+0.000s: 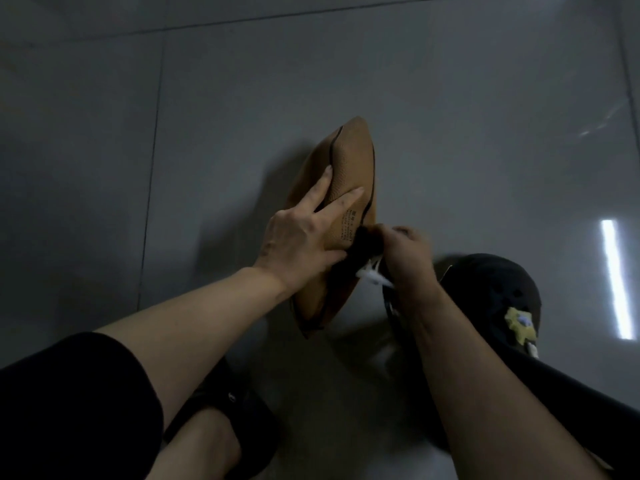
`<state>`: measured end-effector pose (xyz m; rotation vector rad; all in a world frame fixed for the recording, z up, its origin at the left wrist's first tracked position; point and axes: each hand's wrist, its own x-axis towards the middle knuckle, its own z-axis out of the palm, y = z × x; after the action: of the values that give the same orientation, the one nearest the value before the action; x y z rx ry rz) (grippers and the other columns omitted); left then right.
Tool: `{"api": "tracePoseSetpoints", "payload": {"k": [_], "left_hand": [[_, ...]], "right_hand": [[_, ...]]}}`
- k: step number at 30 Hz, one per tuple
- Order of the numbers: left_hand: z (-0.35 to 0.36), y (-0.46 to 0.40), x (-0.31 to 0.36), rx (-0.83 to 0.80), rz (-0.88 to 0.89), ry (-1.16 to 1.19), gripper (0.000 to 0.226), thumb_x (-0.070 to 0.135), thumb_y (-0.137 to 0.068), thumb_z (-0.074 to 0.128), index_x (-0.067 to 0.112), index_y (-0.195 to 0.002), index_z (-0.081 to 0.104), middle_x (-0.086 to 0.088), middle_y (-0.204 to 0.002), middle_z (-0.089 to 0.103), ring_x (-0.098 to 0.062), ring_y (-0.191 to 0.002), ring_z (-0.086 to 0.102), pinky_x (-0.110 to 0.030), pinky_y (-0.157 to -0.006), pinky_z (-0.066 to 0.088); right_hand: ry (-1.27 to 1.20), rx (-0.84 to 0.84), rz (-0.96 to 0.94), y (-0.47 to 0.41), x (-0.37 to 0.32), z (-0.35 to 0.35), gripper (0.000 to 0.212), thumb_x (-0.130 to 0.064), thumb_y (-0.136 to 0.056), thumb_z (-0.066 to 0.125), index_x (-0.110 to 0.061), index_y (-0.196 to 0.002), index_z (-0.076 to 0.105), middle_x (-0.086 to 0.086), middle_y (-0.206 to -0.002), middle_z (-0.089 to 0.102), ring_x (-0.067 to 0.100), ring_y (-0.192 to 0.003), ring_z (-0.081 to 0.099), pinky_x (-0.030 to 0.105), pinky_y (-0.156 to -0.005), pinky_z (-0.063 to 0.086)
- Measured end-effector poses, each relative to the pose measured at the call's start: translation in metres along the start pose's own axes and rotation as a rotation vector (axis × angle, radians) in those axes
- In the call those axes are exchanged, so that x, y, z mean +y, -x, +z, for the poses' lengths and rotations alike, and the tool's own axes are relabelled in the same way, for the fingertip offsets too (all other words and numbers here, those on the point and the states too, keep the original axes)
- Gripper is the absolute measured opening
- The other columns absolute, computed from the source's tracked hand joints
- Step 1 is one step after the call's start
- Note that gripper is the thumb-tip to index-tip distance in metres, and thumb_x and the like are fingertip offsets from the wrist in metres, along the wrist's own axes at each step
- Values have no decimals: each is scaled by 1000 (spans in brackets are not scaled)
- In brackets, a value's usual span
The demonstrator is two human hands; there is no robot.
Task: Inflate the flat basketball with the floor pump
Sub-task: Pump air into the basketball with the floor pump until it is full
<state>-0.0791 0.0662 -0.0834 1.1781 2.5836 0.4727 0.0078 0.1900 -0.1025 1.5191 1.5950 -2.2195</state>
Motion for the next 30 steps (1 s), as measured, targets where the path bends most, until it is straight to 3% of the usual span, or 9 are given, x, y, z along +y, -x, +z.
{"api": "tracePoseSetpoints", "payload": {"k": [3, 6, 8, 13, 16, 22, 25, 27, 30], "left_hand": [[-1, -1, -3, 31, 3, 5, 86, 27, -64, 82, 30, -139, 40, -14, -151, 28, -35, -111, 58, -41, -90, 50], [-5, -1, -7, 35, 9, 11, 82, 24, -67, 79, 30, -139, 41, -12, -151, 29, -34, -109, 59, -39, -89, 51], [-6, -1, -9, 11, 21, 8, 81, 24, -68, 78, 30, -139, 40, -11, -151, 28, -33, -112, 58, -38, -91, 50], [-9, -4, -15, 8, -4, 36, 86, 28, -65, 82, 32, -140, 38, -9, -152, 26, -30, -125, 48, -40, -100, 44], [-18, -6, -25, -5, 2, 69, 91, 35, -62, 83, 35, -140, 36, -9, -153, 24, -28, -130, 41, -41, -103, 39], [-21, -3, -38, 127, 63, 62, 74, 49, -70, 70, 28, -136, 44, -11, -150, 13, -33, -138, 19, -46, -110, 28], [-22, -6, -31, 276, 262, -120, 51, 45, -79, 64, 20, -123, 55, -8, -122, 39, -26, -109, 39, -34, -90, 33], [-24, -10, -23, 305, 313, -36, 38, 29, -83, 62, 10, -115, 58, -9, -99, 55, -22, -89, 49, -32, -76, 41], [-30, -12, -21, 327, 283, 68, 28, 21, -85, 61, 7, -109, 56, -11, -92, 64, -20, -83, 60, -32, -72, 52]], "right_hand": [[154, -29, 20, -8, -5, 7, 12, -15, -90, 58, -5, -88, 63, 3, -71, 59, 11, -58, 55, 18, -45, 47], [535, 84, -468, -5, 9, 16, 10, -19, -87, 62, -13, -88, 55, -11, -73, 53, 2, -66, 53, 17, -61, 47], [533, 77, -556, -5, 18, 17, 12, -17, -88, 63, -18, -88, 52, -16, -75, 51, 0, -67, 53, 13, -64, 45], [5, -82, -23, -11, 7, 16, 20, -30, -93, 58, -11, -89, 62, 9, -88, 68, 21, -83, 68, 32, -72, 57], [-43, -60, -90, -3, 3, 18, 47, -39, -98, 45, 3, -92, 64, 17, -92, 69, 24, -85, 67, 26, -72, 53], [-158, -53, -151, 17, -22, 29, 37, -33, -100, 40, -20, -75, 64, 1, -81, 61, 14, -81, 58, 33, -79, 45], [-75, -86, -282, 23, -30, 46, 40, -31, -102, 36, -4, -86, 61, 15, -80, 58, 17, -72, 55, 26, -64, 45], [-73, -72, -303, 24, -31, 55, 38, -34, -101, 38, -4, -85, 56, 15, -77, 50, 22, -67, 47, 30, -59, 42], [-91, -114, -233, 24, -35, 62, 49, -49, -98, 35, -5, -94, 56, 14, -90, 58, 27, -79, 56, 39, -74, 49]]}}
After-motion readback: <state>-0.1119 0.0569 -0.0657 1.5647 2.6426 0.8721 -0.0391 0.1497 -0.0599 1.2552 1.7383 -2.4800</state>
